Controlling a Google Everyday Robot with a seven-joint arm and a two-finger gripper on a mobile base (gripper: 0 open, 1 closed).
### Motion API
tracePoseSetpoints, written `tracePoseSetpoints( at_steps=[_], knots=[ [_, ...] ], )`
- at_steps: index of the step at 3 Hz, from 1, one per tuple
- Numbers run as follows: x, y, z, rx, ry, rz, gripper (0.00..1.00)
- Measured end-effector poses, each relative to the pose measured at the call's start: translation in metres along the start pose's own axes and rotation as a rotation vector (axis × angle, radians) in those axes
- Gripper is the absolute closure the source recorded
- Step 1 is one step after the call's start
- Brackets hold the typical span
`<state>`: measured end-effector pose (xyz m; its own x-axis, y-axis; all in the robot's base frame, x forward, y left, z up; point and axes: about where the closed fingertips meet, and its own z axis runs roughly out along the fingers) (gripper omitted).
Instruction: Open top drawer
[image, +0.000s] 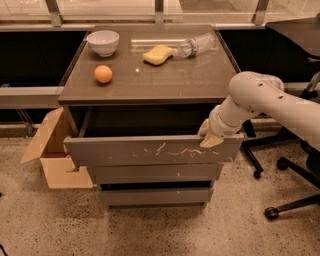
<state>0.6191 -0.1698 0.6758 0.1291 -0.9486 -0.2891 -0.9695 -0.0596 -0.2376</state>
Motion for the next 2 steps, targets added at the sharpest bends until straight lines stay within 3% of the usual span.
tracePoseSetpoints(
  at_steps=[2],
  knots=[
    [0.0,0.0,0.0001,0.0,0.0,0.0,0.28]
  ],
)
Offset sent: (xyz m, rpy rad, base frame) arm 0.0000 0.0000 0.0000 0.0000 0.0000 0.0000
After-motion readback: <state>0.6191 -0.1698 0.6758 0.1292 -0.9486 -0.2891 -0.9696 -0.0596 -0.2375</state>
